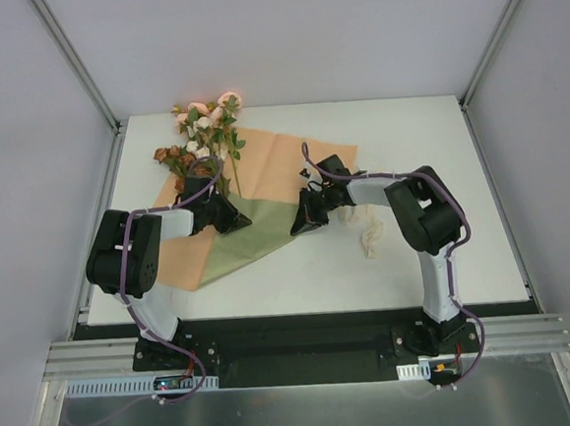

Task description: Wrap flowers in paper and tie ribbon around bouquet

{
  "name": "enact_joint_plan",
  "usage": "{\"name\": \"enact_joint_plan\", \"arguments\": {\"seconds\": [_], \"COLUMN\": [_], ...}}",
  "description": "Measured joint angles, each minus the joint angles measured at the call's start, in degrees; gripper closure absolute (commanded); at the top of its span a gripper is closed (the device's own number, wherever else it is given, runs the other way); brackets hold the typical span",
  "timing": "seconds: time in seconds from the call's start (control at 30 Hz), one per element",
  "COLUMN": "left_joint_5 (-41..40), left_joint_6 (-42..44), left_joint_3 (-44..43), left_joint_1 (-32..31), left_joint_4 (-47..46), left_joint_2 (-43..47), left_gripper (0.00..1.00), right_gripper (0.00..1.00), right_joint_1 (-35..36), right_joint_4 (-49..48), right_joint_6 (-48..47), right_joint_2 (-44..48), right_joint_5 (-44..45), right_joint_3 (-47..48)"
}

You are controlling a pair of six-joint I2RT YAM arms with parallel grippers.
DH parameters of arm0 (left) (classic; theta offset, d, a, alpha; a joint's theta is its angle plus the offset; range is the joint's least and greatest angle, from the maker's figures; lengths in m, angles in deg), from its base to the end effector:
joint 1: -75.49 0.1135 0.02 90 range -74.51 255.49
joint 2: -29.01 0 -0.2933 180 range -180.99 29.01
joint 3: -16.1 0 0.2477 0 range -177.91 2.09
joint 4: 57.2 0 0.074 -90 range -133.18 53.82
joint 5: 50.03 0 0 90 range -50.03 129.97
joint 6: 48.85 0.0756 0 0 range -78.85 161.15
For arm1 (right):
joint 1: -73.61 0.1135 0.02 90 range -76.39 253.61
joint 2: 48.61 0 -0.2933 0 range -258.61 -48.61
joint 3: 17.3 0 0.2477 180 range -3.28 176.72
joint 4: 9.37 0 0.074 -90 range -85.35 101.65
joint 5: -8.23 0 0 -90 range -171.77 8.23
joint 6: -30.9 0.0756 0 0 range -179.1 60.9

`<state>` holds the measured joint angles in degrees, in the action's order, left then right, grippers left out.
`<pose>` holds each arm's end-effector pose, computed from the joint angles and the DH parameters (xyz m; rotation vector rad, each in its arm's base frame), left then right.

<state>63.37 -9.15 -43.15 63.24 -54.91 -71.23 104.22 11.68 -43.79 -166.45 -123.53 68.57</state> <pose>0.3488 -0.1065 0.1414 -0.5955 2.4037 -0.9896 0.3578 0.2702 0.1375 -0.6641 2.4924 1.2325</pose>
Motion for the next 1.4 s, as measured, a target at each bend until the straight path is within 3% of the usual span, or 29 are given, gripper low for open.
{"name": "enact_joint_plan", "arguments": {"seconds": [0.43, 0.9, 1.0, 1.03, 1.1, 1.27, 1.4], "left_joint_5": [-0.04, 0.42, 0.50, 0.52, 0.61, 0.63, 0.70], "left_joint_6": [-0.39, -0.46, -0.44, -0.44, -0.44, -0.39, -0.39], "left_joint_3": [0.07, 0.07, 0.07, 0.07, 0.07, 0.07, 0.07], "left_joint_1": [0.02, 0.37, 0.37, 0.37, 0.37, 0.37, 0.37], "left_joint_4": [-0.04, -0.26, -0.31, -0.31, -0.35, -0.39, -0.39], "left_joint_2": [-0.31, -0.52, -0.52, -0.52, -0.55, -0.57, -0.59], "left_gripper": [1.00, 1.00, 1.00, 1.00, 1.00, 1.00, 1.00], "right_gripper": [1.00, 0.98, 0.85, 0.73, 0.69, 0.73, 0.90], "right_joint_1": [-12.37, -21.77, -20.94, -20.63, -20.11, -19.80, -19.80], "right_joint_4": [-4.83, 5.07, 8.94, 10.67, 13.29, 14.10, 13.07], "right_joint_6": [4.68, 2.47, -0.63, -1.46, -2.93, -4.07, -3.72], "right_joint_2": [1.68, 4.04, 6.69, 8.33, 12.35, 18.75, 14.45], "right_joint_5": [0.61, 8.20, 13.88, 15.89, 18.86, 19.71, 17.33], "right_joint_3": [-7.02, -4.26, -3.78, -3.78, -3.78, -3.69, -3.74]}}
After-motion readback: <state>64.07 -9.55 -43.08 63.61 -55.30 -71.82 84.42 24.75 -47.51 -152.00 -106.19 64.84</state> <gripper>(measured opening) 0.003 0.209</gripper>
